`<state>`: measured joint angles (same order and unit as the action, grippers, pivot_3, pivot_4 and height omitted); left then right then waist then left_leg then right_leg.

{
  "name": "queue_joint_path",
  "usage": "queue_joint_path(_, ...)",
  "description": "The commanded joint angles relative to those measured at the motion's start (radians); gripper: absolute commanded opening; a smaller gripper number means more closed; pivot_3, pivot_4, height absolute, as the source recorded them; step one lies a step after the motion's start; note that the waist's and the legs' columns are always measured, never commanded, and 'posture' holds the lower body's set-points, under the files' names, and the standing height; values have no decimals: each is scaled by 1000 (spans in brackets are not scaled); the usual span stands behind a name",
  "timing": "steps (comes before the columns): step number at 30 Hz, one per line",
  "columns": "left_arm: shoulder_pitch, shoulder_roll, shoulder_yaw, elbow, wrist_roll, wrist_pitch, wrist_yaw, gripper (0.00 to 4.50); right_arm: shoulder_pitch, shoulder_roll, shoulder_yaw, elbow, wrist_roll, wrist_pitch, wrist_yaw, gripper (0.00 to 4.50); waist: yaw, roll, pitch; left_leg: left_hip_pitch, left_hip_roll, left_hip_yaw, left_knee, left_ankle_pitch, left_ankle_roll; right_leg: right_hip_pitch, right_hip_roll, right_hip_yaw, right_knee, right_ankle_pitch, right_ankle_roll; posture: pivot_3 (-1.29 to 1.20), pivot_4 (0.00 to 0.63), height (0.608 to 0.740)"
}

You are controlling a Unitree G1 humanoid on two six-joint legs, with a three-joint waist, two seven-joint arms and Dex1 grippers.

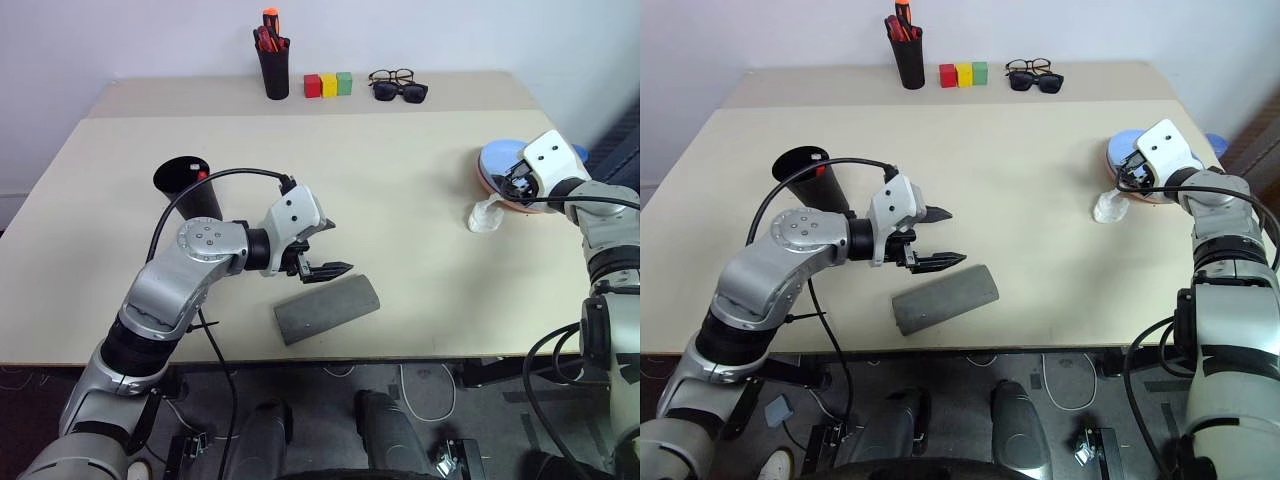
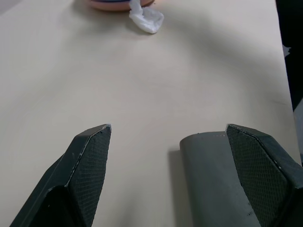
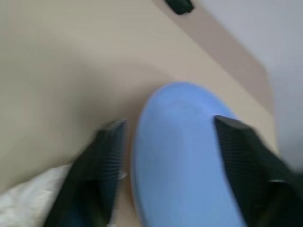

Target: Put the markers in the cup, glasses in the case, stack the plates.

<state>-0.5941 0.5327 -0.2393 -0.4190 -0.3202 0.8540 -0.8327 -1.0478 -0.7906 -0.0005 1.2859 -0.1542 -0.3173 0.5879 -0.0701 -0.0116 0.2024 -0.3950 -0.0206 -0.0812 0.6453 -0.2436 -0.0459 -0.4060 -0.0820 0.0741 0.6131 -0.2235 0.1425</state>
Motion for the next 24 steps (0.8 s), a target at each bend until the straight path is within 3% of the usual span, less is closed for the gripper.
queue_joint_path(1, -1, 10, 33, -42, -23, 7, 16, 3977, -41, 4, -111, -57, 130, 27, 85, 3534, -1, 0, 0, 0, 0, 0, 0, 0, 0, 0, 0, 0, 0, 0, 0, 0, 150, 740)
queue_joint_path(6, -10, 16, 25, -8, -28, -15, 16, 3977, 129, 26, -217, -321, 333, 277, 314, 3534, 2, 0, 0, 2, 0, 0, 0, 0, -1, 2, 1, 0, 1, 0, 1, 0, 150, 740)
queue_joint_path(10, -29, 10, 22, 29, -26, -37, 10, 3977, 357, 45, -263, -628, 436, 532, 293, 3534, 22, 0, 0, 2, 0, -3, 0, 0, -1, 3, 1, -1, 1, 0, 1, 0, 150, 740)
queue_joint_path(14, -39, 12, 19, 53, -23, -60, 2, 3977, 506, 80, -292, -783, 482, 668, 228, 3534, 24, 0, 0, 2, 0, -2, 1, 0, -1, 3, 0, 0, 1, 0, 1, 0, 150, 740)
queue_joint_path(18, -40, 16, 17, 57, -21, -73, -1, 3977, 566, 118, -301, -778, 466, 659, 143, 3534, 22, 1, 0, 2, 0, -1, 1, 0, -1, 2, 1, 0, 1, 0, 0, 0, 150, 740)
queue_joint_path(24, -30, 28, 20, 46, -19, -77, 2, 3977, 524, 140, -262, -638, 383, 521, 58, 3534, 23, 1, 0, 2, 0, 0, 1, 0, -1, 2, 1, 0, 1, 0, 0, 0, 150, 740)
